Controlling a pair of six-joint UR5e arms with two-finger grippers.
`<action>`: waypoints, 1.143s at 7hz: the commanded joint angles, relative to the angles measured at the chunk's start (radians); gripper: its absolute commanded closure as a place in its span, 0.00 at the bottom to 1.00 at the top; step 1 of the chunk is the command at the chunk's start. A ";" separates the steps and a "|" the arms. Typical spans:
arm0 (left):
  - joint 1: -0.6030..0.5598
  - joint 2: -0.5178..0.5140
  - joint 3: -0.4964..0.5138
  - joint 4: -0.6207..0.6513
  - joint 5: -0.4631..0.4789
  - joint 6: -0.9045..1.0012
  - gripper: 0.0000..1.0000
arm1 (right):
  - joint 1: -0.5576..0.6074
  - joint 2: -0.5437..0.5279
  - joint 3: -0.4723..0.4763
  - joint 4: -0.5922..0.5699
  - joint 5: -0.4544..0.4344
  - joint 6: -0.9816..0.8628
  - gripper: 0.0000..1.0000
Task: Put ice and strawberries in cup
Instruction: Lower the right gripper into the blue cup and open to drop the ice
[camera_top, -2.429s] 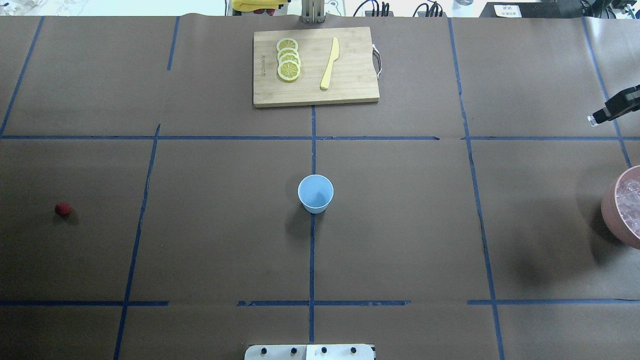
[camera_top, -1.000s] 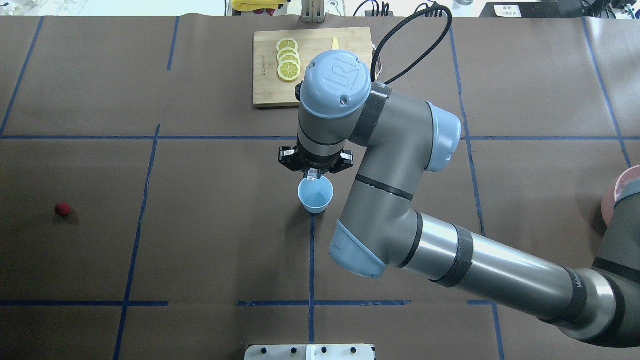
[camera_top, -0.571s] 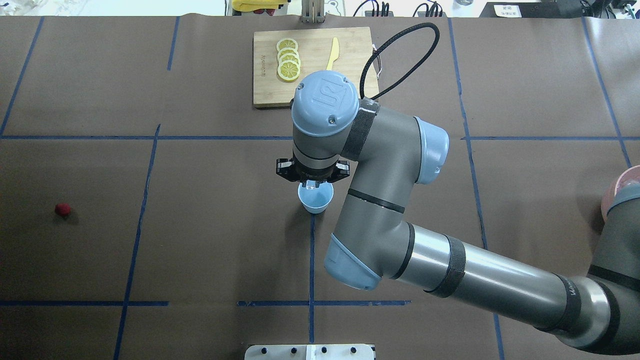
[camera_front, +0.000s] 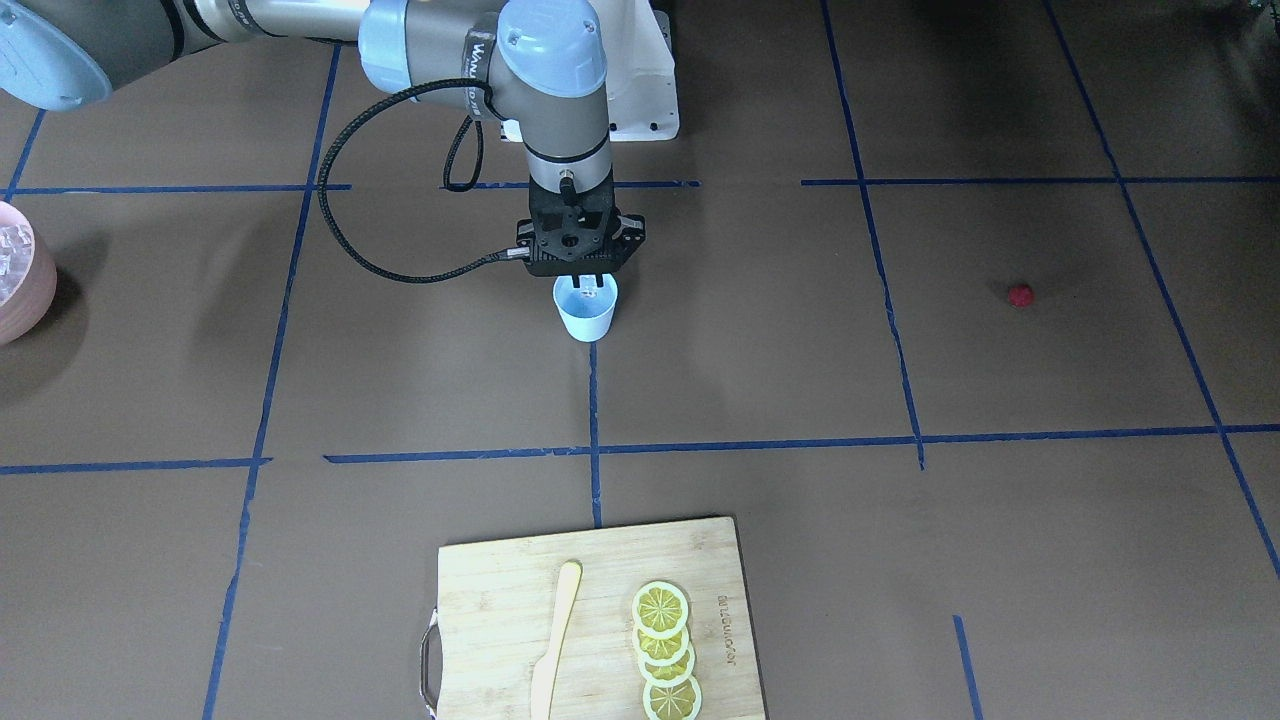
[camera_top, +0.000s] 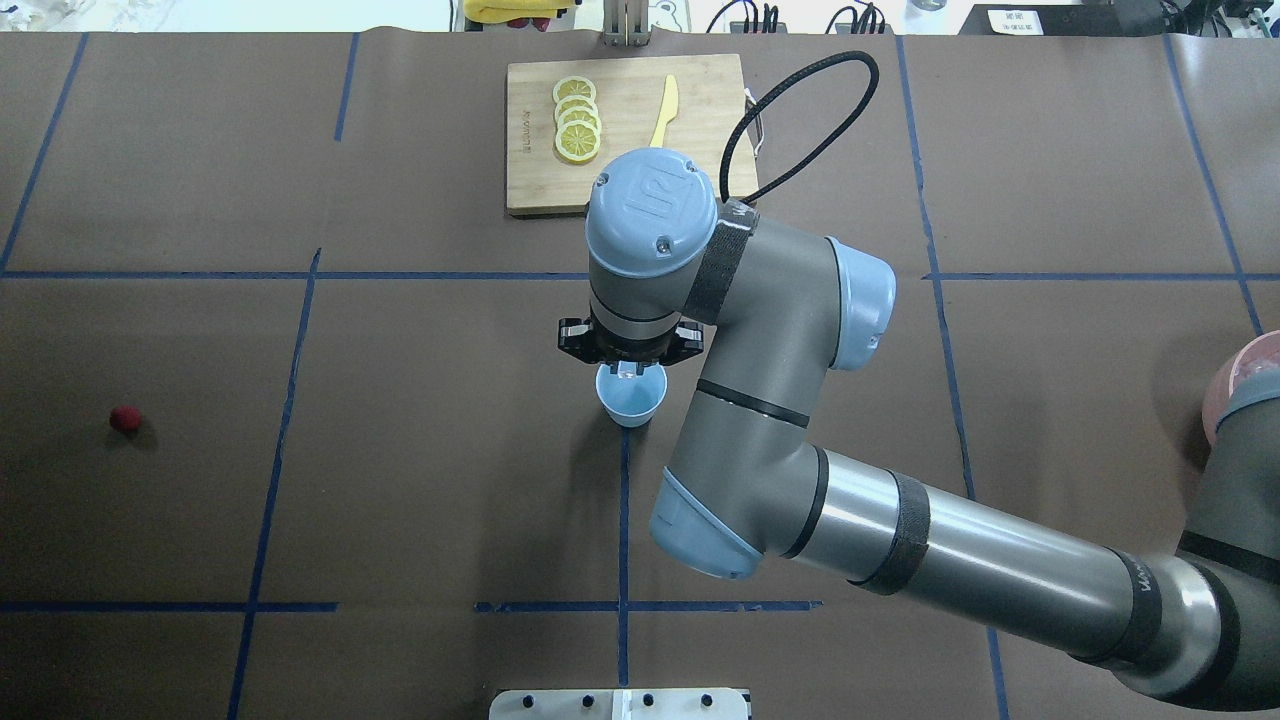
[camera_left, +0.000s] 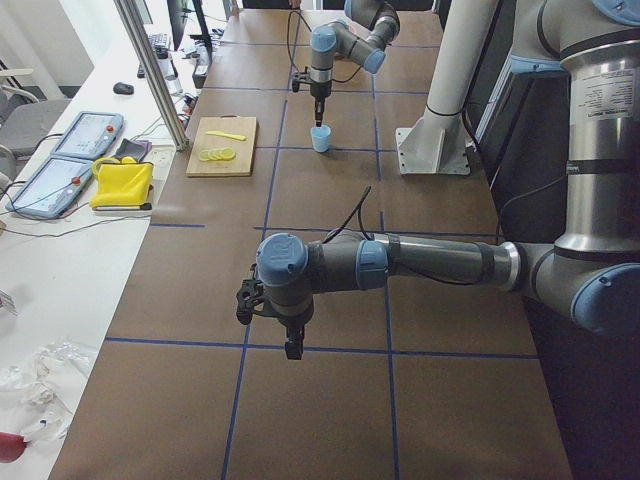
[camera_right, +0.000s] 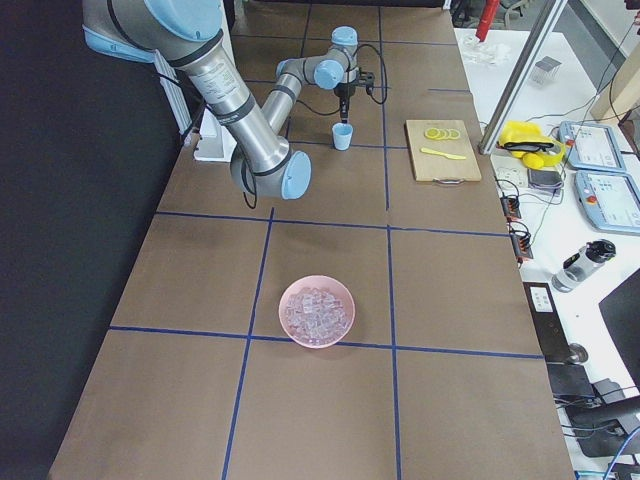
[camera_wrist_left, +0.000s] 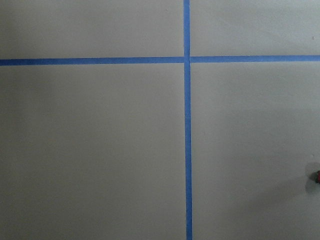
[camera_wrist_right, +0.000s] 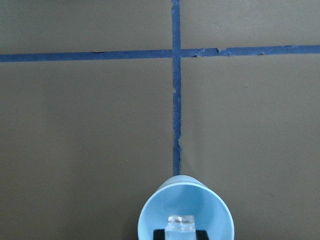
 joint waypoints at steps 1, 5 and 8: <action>0.000 0.000 -0.005 0.001 -0.002 0.000 0.00 | -0.002 -0.012 0.000 0.000 -0.002 0.001 0.10; 0.000 0.000 -0.015 0.001 0.002 -0.009 0.00 | 0.018 -0.021 0.117 -0.151 0.009 -0.017 0.01; 0.000 0.000 -0.032 0.003 -0.002 -0.018 0.00 | 0.118 -0.276 0.439 -0.198 0.021 -0.238 0.00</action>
